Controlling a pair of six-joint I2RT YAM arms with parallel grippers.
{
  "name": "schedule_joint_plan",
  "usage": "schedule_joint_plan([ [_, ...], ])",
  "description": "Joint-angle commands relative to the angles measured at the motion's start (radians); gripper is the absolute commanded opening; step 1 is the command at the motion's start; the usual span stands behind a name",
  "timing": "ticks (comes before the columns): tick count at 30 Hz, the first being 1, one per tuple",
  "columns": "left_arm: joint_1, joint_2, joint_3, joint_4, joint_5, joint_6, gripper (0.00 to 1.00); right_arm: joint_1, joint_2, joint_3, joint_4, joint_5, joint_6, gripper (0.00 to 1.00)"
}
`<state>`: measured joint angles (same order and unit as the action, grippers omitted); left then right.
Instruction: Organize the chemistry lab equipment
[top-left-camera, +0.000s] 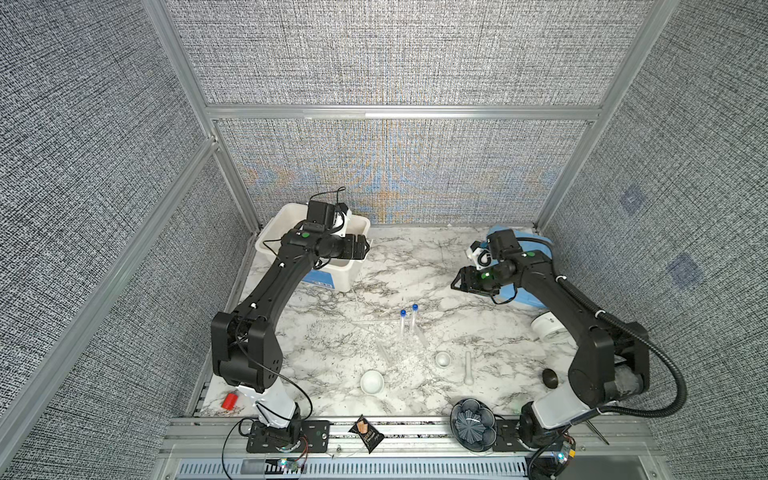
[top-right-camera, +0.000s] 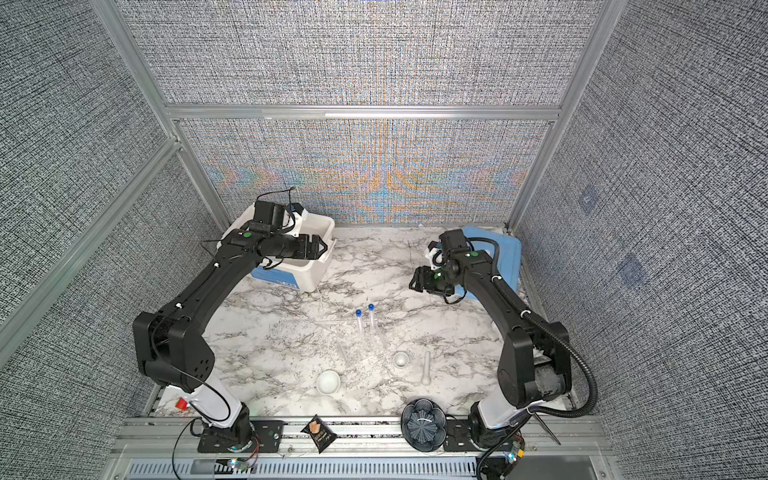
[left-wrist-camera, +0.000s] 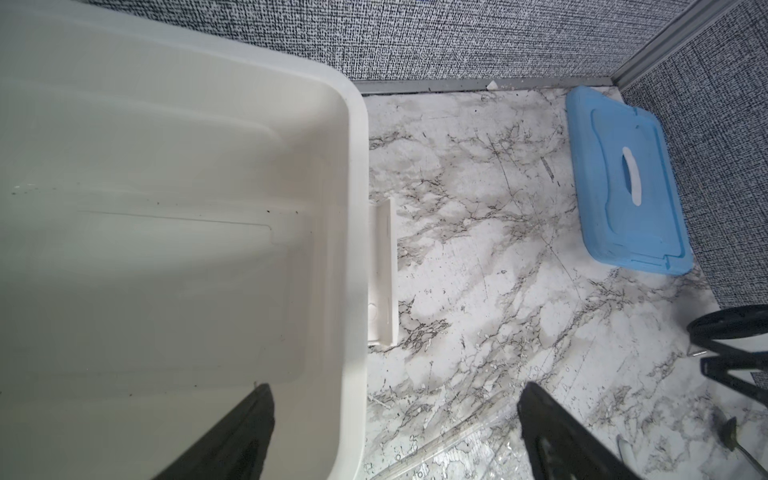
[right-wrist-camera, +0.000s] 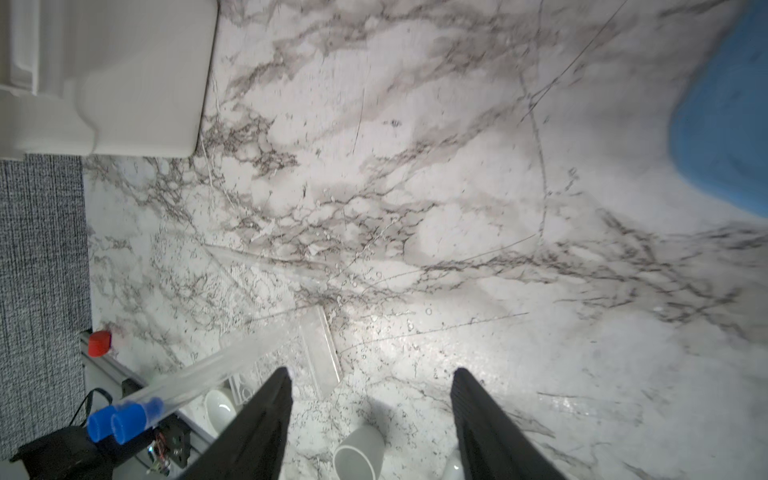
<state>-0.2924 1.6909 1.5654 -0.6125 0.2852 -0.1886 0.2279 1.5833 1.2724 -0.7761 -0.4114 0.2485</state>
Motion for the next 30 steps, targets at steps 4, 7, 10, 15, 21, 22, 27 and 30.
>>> schedule_joint_plan([
  [4,0.001,-0.051,-0.055,0.072,-0.030,-0.027,0.92,0.101,0.034,-0.071,-0.115,-0.121,-0.061,0.51],
  [7,0.001,-0.072,-0.085,0.100,-0.042,-0.022,0.92,0.136,0.041,-0.138,-0.035,-0.217,-0.065,0.47],
  [10,0.001,-0.084,-0.106,0.119,-0.056,-0.015,0.92,0.140,0.087,-0.157,0.037,-0.271,-0.083,0.41],
  [15,0.001,-0.084,-0.111,0.121,-0.056,-0.024,0.92,0.148,0.161,-0.141,0.082,-0.349,-0.100,0.38],
  [21,0.001,-0.104,-0.135,0.140,-0.031,0.004,0.93,0.159,0.242,-0.124,0.089,-0.369,-0.123,0.37],
  [22,0.001,-0.105,-0.137,0.140,-0.033,0.008,0.93,0.160,0.250,-0.122,0.088,-0.369,-0.122,0.36],
  [27,0.001,-0.102,-0.140,0.141,-0.038,0.011,0.94,0.168,0.266,-0.130,0.078,-0.373,-0.130,0.33],
  [30,0.001,-0.088,-0.135,0.150,-0.034,0.004,0.94,0.178,0.274,-0.129,0.069,-0.380,-0.142,0.32],
])
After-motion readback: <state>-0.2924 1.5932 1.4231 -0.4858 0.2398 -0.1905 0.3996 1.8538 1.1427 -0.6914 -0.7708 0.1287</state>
